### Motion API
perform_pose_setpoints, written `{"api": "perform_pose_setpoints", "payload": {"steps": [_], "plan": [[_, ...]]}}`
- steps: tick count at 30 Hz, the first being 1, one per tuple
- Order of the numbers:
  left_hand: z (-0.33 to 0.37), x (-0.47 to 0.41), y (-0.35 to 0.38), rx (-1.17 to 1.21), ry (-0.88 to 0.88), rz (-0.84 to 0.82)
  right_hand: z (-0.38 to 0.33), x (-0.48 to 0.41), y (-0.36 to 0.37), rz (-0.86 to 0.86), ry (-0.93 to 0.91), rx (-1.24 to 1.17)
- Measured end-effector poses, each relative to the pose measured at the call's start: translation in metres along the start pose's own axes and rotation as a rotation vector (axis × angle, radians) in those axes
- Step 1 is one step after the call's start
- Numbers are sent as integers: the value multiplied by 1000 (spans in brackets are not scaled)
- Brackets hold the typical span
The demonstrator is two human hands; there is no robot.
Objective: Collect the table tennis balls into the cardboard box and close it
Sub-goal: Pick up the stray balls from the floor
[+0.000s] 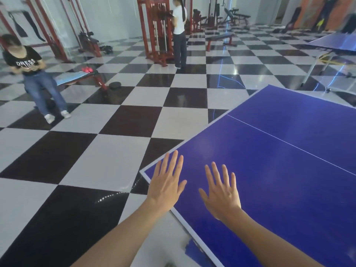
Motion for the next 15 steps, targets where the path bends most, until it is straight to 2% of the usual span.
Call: {"api": "perform_pose_setpoints", "payload": {"steps": [2, 10, 15], "plan": [[-35, -26, 8, 14, 8, -40, -24, -43, 3, -43, 12, -25], [-176, -123, 55, -49, 2, 4, -124, -193, 12, -36, -28, -7], [-261, -184, 90, -67, 49, 31, -172, -264, 34, -45, 58, 4]]}}
Point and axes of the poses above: each hand's wrist, its own x-axis away from the middle knuckle, its own y-axis out of the palm, z = x × y, the point moved 8 cm from there along -x, towards the middle knuckle, and after that the axes turned 11 degrees about -x, right-handed, at the moved point
